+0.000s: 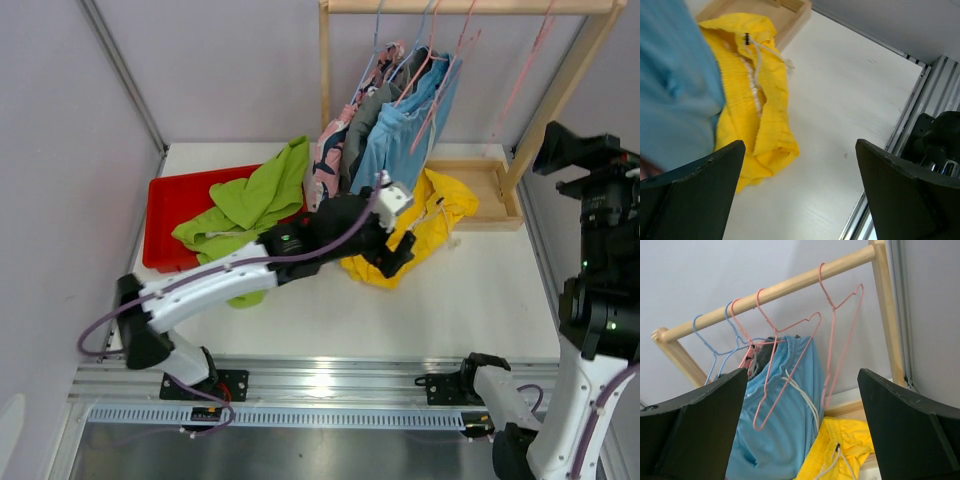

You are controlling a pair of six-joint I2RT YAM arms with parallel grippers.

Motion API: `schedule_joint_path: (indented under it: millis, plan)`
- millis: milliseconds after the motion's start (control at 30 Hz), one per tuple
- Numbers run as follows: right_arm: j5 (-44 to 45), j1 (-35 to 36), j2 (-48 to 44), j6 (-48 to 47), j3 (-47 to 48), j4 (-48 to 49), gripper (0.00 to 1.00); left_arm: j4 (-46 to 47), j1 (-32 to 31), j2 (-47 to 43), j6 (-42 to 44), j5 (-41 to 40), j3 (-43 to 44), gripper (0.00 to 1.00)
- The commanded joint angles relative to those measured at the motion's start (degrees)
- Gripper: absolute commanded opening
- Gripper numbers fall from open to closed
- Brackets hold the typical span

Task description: Remove the shorts from the hanger

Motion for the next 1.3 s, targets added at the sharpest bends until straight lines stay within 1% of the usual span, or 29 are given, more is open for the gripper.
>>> schedule_joint_path:
  millis: [0, 33, 100, 133, 233, 267, 300, 333, 367, 433, 600, 633, 667, 700, 733, 767, 800, 833, 900, 933, 967, 1000, 1033, 1067, 1133, 1167, 1233, 1267]
  plan:
    - [0.65, 0.61, -3.00, -1.84, -3.97, -5.66, 0.99, 2.79, -0.73, 9.17, 0.33, 3.00, 8.39, 0.99]
    - [1.44, 1.22, -4.06, -2.10, -4.59, -6.28, 0.99, 2.79, -0.73, 15.02, 0.60, 2.74, 9.73, 0.99]
    - [1.80, 1.84, -6.43, -2.46, -5.64, -8.91, 1.00, 1.83, -0.73, 21.29, 1.65, 0.99, 16.30, 0.99]
    - [1.45, 2.19, -7.05, -2.46, -6.00, -9.45, 0.99, 1.91, -0.73, 26.98, 1.91, -0.33, 17.73, 0.99]
    - [1.89, 4.30, -8.90, -2.46, -7.32, -10.59, 0.99, -0.02, 0.05, 35.36, 2.80, -5.07, 29.65, 0.99]
    - [1.89, 4.65, -8.99, -2.54, -7.32, -11.47, 0.99, -0.90, 1.19, 40.52, 2.36, -6.82, 31.70, 0.99]
    - [1.63, 4.83, -9.34, -2.46, -7.40, -11.74, 0.99, -2.82, 1.81, 42.83, 0.96, -7.45, 33.98, 0.99]
    - [1.54, 5.44, -9.60, -2.46, -7.49, -11.83, 0.99, -3.71, 2.60, 44.94, 0.17, -7.46, 38.96, 0.99]
    - [1.71, 5.80, -9.95, -2.63, -7.75, -11.91, 0.99, -4.67, 4.26, 48.62, -0.62, -6.94, 40.41, 0.99]
    - [1.89, 6.50, -10.31, -2.98, -8.11, -12.09, 0.99, -5.56, 5.41, 51.02, -2.39, -4.65, 42.26, 0.99]
    - [3.30, 7.38, -10.48, -3.43, -8.63, -12.00, 0.99, -5.91, 6.12, 53.40, -2.30, -7.19, 39.46, 0.99]
    - [3.21, 7.38, -10.48, -3.25, -9.07, -11.92, 1.00, -6.00, 6.12, 53.40, -2.22, -7.37, 38.84, 0.88]
    - [2.86, 7.38, -10.48, -2.81, -9.34, -11.65, 0.99, -5.91, 6.12, 53.32, -2.21, -7.46, 37.53, 0.81]
    - [2.68, 7.38, -10.48, -2.46, -9.69, -11.65, 0.99, -5.91, 6.12, 53.14, -2.39, -7.81, 36.91, 0.70]
    - [2.68, 7.38, -10.57, -2.11, -9.86, -11.56, 0.99, -6.18, 6.12, 52.79, -2.56, -8.07, 36.56, 0.41]
    - [2.59, 7.38, -10.83, -1.58, -10.48, -11.13, 0.99, -6.35, 6.12, 52.35, -2.65, -7.81, 35.77, 0.24]
    - [2.25, 7.38, -11.01, -1.23, -10.83, -10.95, 0.99, -6.35, 6.03, 50.35, -2.83, -7.29, 34.54, 0.01]
    - [0.94, 7.38, -11.10, -0.97, -11.09, -10.69, 0.98, -6.35, 5.77, 48.76, -2.83, -7.02, 33.84, 0.00]
    - [0.57, 7.38, -11.45, -0.53, -11.62, -10.33, 0.95, -4.09, 4.02, 44.02, -1.78, -7.28, 28.50, 0.00]
    - [0.57, 7.38, -11.45, -0.44, -11.62, -10.25, 0.93, -3.37, 3.23, 38.78, -1.43, -8.76, 26.20, 0.00]
    - [0.57, 7.38, -11.36, -0.35, -11.71, -10.25, 0.90, -3.37, 1.39, 36.29, -1.16, -9.82, 25.49, 0.00]
    - [0.48, 7.38, -11.36, 0.00, -11.71, -10.16, 0.88, -4.84, 0.51, 34.00, -0.99, -10.61, 25.30, 0.00]
    - [0.22, 7.38, -11.28, 0.18, -11.62, -9.98, 0.86, -5.82, -0.29, 29.63, -0.98, -11.32, 25.30, 0.00]
    - [0.05, 7.38, -11.19, 0.35, -11.62, -9.89, 0.86, -7.04, -1.77, 27.41, -0.98, -12.46, 25.82, 0.00]
    - [-0.57, 7.38, -11.27, 1.14, -11.45, -9.81, 0.85, -10.56, -2.66, 23.10, -1.69, -12.90, 26.96, 0.00]
    - [-0.74, 7.38, -11.27, 1.41, -11.45, -9.63, 0.84, -11.79, -3.45, 18.64, -2.21, -14.56, 27.32, 0.00]
    - [-1.10, 7.38, -11.45, 2.11, -11.45, -9.63, 0.84, -15.64, -3.63, 14.66, -2.56, -15.54, 29.95, 0.00]
    - [-1.45, 7.38, -11.45, 2.46, -11.36, -9.63, 0.84, -16.63, -3.63, 10.99, -2.57, -15.89, 31.00, 0.00]
